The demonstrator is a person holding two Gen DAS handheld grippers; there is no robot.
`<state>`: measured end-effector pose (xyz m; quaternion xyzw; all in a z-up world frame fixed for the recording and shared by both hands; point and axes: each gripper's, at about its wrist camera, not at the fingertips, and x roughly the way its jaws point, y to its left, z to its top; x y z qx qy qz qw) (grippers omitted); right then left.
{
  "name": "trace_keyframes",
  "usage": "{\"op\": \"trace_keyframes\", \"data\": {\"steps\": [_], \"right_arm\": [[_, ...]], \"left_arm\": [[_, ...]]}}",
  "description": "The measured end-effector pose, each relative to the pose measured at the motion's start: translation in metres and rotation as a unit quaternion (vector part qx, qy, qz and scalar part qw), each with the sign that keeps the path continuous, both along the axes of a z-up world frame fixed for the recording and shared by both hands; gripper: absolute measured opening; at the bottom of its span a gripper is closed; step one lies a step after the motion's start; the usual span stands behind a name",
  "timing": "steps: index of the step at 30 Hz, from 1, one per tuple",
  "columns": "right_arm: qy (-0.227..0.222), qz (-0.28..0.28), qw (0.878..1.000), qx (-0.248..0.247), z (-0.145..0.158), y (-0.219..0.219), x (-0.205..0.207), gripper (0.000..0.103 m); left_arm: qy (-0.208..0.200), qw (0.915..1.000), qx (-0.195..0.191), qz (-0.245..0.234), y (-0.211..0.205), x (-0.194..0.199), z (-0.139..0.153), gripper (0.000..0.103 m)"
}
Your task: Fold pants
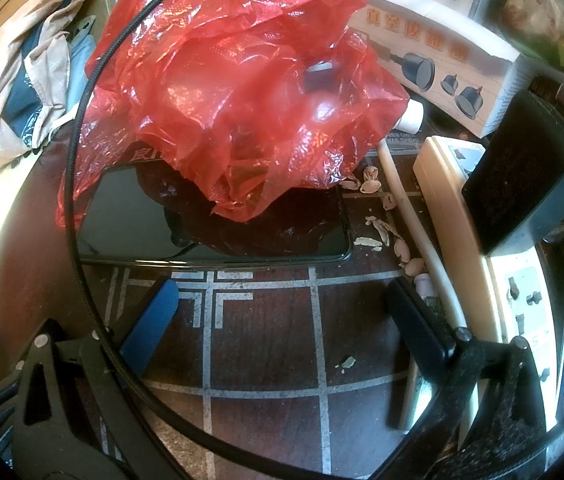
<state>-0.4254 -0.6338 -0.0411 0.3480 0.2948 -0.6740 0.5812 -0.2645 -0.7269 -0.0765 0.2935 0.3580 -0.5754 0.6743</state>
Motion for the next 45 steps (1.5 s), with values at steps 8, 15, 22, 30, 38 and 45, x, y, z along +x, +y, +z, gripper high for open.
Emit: {"op": "trace_keyframes", "data": {"steps": [8, 15, 22, 30, 38, 45], "right_arm": [[0.0, 0.0, 1.0, 0.0, -0.001, -0.0024, 0.0011, 0.103], [0.0, 0.0, 1.0, 0.001, -0.0008, -0.0021, 0.001, 0.103], [0.0, 0.0, 1.0, 0.001, -0.0005, -0.0017, 0.0009, 0.103], [0.0, 0.0, 1.0, 0.001, -0.0007, -0.0022, 0.0011, 0.103], [0.0, 0.0, 1.0, 0.001, -0.0017, -0.0045, 0.0021, 0.103], [0.0, 0.0, 1.0, 0.001, -0.0019, -0.005, 0.0023, 0.103]], "left_arm": [[0.0, 1.0, 0.0, 0.001, -0.001, -0.0003, 0.0, 0.103], [0.0, 1.0, 0.0, 0.002, -0.0012, -0.0003, 0.0001, 0.103], [0.0, 1.0, 0.0, 0.003, -0.0013, -0.0003, 0.0002, 0.103], [0.0, 1.0, 0.0, 0.003, -0.0019, -0.0005, 0.0001, 0.103], [-0.001, 1.0, 0.0, 0.004, -0.0024, -0.0006, 0.0001, 0.103], [-0.001, 1.0, 0.0, 0.005, -0.0024, -0.0006, 0.0002, 0.103]]}}
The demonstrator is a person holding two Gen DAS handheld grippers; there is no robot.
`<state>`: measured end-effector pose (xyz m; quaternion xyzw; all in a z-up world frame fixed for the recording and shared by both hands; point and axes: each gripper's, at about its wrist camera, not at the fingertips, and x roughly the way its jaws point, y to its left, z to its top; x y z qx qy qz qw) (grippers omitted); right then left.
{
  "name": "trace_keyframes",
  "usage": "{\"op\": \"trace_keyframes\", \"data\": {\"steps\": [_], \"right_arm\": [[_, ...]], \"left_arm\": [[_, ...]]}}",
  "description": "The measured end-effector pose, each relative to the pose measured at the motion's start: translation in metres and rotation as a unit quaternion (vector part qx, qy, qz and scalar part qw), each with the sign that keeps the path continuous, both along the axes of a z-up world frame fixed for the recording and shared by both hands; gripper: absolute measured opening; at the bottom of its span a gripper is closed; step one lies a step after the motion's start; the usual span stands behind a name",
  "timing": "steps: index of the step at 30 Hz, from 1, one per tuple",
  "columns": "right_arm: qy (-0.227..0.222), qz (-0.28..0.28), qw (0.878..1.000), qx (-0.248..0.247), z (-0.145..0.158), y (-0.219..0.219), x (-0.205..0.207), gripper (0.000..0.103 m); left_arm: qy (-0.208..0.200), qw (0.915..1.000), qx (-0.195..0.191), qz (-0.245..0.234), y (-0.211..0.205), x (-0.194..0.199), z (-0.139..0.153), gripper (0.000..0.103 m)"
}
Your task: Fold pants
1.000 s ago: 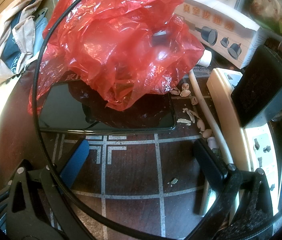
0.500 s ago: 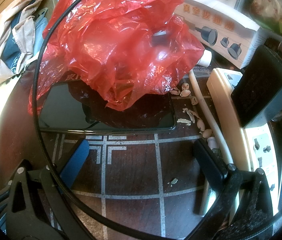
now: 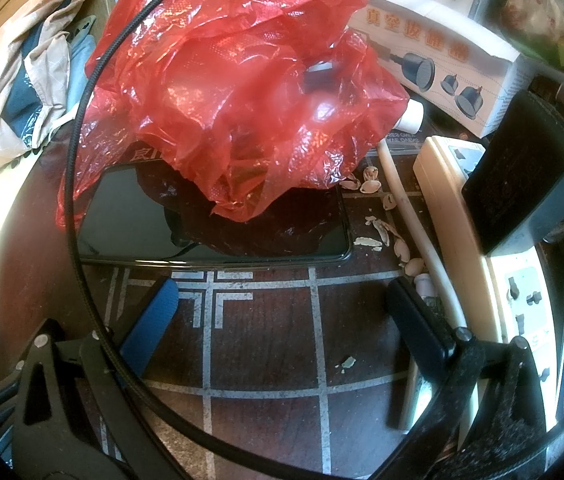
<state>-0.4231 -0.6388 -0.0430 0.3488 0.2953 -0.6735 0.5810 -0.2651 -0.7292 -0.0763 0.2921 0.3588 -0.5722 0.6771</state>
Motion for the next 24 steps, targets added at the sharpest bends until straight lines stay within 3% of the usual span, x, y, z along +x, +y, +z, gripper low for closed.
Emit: {"op": "trace_keyframes", "data": {"steps": [24], "right_arm": [[0.0, 0.0, 1.0, 0.0, -0.0004, -0.0009, 0.0004, 0.103]], "left_arm": [[0.0, 1.0, 0.0, 0.001, -0.0004, -0.0001, 0.0001, 0.103]]}}
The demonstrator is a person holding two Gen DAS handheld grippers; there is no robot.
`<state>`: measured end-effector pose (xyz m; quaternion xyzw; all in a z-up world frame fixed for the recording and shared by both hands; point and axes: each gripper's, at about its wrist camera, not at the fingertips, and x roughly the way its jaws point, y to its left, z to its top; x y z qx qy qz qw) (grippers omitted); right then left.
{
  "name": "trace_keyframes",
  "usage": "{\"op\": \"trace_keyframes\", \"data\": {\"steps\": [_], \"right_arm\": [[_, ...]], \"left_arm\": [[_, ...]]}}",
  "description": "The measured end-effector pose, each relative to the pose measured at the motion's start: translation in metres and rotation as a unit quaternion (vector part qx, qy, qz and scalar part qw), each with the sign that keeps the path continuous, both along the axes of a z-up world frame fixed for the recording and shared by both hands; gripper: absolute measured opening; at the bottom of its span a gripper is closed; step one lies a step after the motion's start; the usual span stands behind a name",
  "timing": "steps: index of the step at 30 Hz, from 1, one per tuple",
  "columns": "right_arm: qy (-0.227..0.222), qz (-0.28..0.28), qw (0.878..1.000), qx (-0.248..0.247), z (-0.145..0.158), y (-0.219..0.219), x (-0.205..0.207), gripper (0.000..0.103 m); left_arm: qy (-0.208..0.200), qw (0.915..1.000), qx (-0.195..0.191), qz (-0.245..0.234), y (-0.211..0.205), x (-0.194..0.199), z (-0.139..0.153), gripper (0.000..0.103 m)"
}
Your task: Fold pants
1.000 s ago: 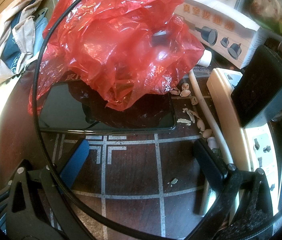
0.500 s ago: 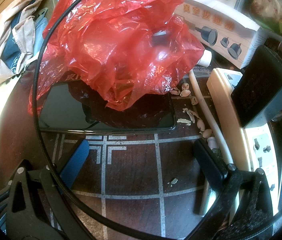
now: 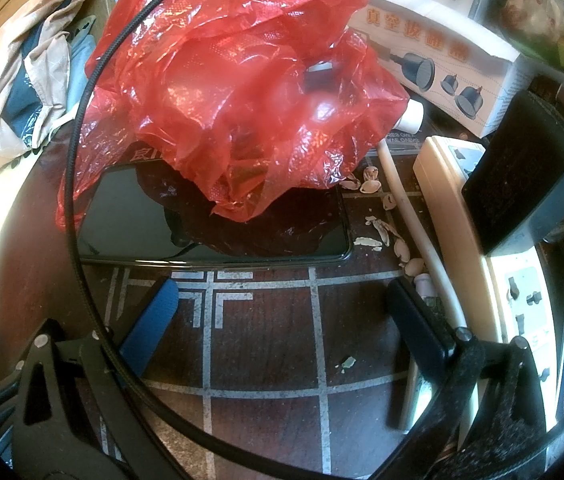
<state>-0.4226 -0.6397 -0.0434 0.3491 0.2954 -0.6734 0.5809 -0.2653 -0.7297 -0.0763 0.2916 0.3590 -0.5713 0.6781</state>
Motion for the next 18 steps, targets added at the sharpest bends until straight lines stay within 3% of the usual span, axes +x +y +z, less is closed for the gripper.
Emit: {"op": "trace_keyframes", "data": {"steps": [18], "right_arm": [[0.0, 0.0, 1.0, 0.0, 0.0003, 0.0005, -0.0001, 0.103]], "left_arm": [[0.0, 1.0, 0.0, 0.001, 0.0001, 0.0, 0.0001, 0.103]]}}
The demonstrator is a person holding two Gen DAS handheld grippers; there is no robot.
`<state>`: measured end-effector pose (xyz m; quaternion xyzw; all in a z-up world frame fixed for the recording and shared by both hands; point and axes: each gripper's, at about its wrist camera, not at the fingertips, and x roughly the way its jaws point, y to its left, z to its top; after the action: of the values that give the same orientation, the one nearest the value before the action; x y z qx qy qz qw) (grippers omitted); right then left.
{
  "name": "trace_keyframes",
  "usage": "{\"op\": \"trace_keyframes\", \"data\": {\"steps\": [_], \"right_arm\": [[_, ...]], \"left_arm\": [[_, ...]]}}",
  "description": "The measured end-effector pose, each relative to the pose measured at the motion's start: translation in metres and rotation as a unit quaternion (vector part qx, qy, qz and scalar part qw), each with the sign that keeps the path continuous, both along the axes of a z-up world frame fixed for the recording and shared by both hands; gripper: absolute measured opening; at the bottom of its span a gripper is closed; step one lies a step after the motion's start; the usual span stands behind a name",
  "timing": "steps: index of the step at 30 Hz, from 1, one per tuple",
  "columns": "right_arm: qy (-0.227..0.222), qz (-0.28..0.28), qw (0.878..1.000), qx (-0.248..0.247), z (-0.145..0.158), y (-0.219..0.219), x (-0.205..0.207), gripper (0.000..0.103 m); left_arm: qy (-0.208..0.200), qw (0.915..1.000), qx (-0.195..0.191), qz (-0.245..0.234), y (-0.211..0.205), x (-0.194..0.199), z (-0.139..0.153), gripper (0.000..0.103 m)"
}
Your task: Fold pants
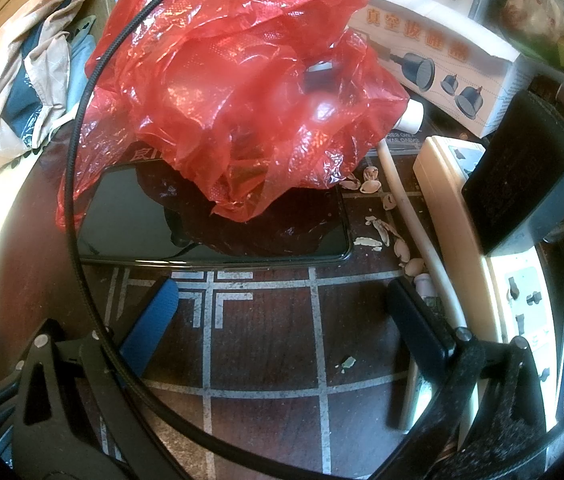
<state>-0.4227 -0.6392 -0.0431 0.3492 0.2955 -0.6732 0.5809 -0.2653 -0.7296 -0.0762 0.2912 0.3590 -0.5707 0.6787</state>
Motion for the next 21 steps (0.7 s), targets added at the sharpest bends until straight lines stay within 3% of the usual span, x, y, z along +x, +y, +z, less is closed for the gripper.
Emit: {"op": "trace_keyframes", "data": {"steps": [21], "right_arm": [[0.0, 0.0, 1.0, 0.0, -0.0002, -0.0005, 0.0003, 0.103]], "left_arm": [[0.0, 1.0, 0.0, 0.001, -0.0005, -0.0002, -0.0002, 0.103]]}}
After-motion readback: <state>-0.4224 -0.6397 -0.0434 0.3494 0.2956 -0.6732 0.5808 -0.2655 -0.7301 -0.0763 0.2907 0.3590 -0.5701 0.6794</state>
